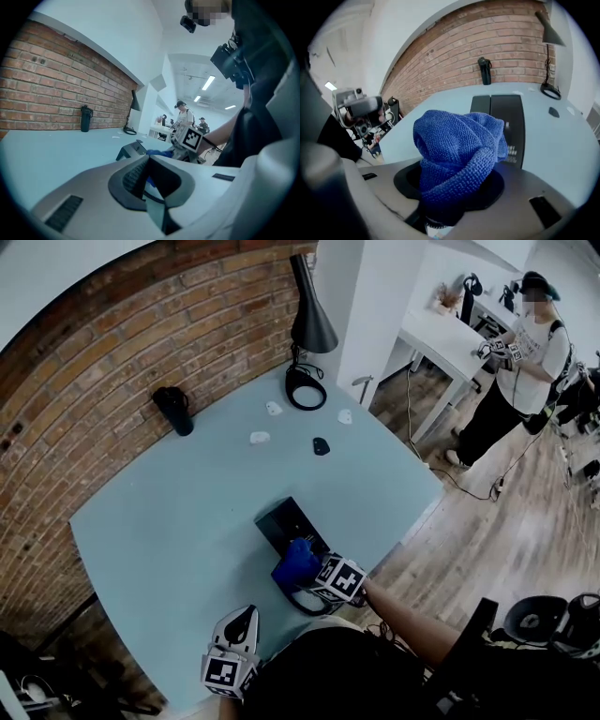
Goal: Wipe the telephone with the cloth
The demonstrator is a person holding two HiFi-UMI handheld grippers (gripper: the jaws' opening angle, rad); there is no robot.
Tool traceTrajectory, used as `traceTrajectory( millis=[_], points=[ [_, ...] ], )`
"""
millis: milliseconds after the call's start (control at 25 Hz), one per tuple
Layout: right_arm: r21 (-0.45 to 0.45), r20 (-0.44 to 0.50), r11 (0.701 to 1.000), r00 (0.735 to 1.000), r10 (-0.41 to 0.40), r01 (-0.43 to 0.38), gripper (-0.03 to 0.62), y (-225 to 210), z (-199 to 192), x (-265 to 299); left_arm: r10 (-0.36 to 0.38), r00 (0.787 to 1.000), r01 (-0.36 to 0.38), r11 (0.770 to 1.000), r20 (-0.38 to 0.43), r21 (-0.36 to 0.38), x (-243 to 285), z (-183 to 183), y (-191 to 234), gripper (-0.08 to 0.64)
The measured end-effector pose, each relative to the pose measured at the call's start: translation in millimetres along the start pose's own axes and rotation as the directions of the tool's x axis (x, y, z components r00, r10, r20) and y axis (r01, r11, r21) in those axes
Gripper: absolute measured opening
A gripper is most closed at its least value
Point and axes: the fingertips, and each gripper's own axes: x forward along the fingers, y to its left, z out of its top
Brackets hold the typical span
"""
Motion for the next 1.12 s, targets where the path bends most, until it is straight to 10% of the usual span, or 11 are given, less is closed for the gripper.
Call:
traceTrajectory(
  millis=[280, 1120],
  points=[
    [-0.111, 0.34, 0.972, 0.927, -0.156, 0.205, 0.206, -52.6, 144.7, -15.1, 0.002, 1.0, -0.002, 1.0, -0.012, 0.006, 3.3, 1.2, 2.3, 0.0],
    [-0.098, 0.38, 0.953, 0.896, -0.231, 0.287, 0.206, -74.2, 144.4, 15.3, -0.001, 0.999, -0.002, 0.999, -0.053, -0.044, 18.5, -5.7, 14.5, 0.0]
  ],
)
